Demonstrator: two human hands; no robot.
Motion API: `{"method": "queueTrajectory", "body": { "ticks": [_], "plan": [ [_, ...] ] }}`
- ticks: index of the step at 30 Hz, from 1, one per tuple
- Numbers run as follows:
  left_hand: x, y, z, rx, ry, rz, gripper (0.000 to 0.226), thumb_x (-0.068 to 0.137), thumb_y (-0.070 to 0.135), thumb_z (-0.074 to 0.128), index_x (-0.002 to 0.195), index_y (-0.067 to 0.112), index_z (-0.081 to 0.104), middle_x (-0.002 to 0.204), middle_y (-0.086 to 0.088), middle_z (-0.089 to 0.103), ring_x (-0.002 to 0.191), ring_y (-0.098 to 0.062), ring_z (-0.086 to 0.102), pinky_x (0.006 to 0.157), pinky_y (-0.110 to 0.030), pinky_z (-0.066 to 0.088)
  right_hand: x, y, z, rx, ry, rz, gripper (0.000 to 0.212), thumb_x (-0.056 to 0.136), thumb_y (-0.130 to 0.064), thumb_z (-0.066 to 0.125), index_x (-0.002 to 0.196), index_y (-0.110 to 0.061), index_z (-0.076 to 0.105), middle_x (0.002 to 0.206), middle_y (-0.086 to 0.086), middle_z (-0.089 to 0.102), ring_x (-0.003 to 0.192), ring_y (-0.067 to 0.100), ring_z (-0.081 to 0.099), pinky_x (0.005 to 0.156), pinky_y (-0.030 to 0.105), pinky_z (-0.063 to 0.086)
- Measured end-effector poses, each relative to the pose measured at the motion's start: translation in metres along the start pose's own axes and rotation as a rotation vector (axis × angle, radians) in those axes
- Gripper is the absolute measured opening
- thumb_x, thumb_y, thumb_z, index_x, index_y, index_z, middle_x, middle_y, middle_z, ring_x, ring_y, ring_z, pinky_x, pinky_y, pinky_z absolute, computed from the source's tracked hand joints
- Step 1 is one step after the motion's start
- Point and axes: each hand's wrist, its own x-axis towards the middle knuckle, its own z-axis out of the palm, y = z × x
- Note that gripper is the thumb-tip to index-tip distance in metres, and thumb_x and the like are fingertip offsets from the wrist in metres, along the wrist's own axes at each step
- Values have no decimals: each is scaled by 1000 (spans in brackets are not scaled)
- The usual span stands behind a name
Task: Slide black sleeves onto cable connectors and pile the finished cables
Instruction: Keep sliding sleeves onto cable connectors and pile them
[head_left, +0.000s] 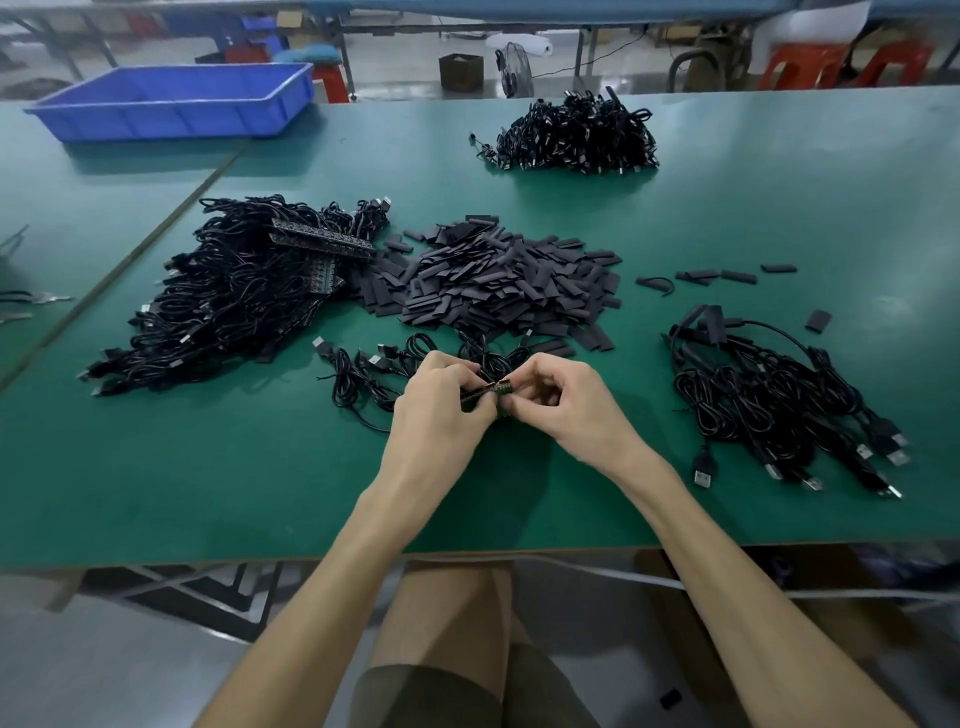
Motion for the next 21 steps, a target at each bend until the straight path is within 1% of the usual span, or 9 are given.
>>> {"method": "queueTrajectory", "body": {
  "ticks": [3,6,8,10,13,17,19,21],
  "plan": [
    [-1,2,3,1,17,-17,11,93,27,71,93,16,74,113,15,57,92,-5,56,72,-17,37,-2,-2,1,-7,11,1,10,89,-10,80,91,-14,72,74,-8,70,64,0,56,64,16,45],
    [-2,4,7,12,58,-25,12,95,24,68,91,13,71,113,12,60,92,-9,59,76,-20,39,-4,-4,2,-45,45,-6,11,87,-9,79,88,-13,69,76,2,71,65,5,55,64,20,48],
    [-2,6,7,21,84,-41,12,95,22,66,91,12,69,112,10,62,92,-12,61,77,-23,41,-5,-5,4,-81,55,-19,13,87,-8,78,85,-14,67,74,0,69,63,4,53,62,18,46],
    [-2,8,7,46,83,-41,12,96,23,65,94,12,69,113,9,62,93,-15,62,79,-29,47,-5,-7,3,-61,53,-15,12,86,-8,79,86,-13,69,74,-3,69,63,2,55,63,18,47],
    [-4,9,2,142,67,14,15,98,25,63,98,11,69,117,8,61,92,-18,62,79,-38,52,-2,-7,-3,62,84,16,9,88,-11,80,96,-12,74,80,4,76,71,9,63,70,26,53],
    [-9,2,-11,262,71,105,18,101,21,61,107,6,68,124,3,60,99,-19,62,79,-38,53,-1,-4,-11,357,229,82,14,97,-7,68,103,-16,77,86,4,79,76,8,67,68,22,52],
    [-11,-2,-18,300,59,125,19,101,20,61,111,5,68,123,1,61,101,-22,62,81,-38,53,0,-3,-11,417,262,104,16,100,-6,65,105,-16,77,91,5,80,79,11,66,68,23,51],
    [-13,-7,-24,312,49,153,18,100,19,63,109,5,69,121,-1,62,103,-23,61,87,-38,50,1,-2,-11,433,271,114,15,100,-7,65,107,-14,76,94,5,80,80,12,65,69,24,51]
  ]
}}
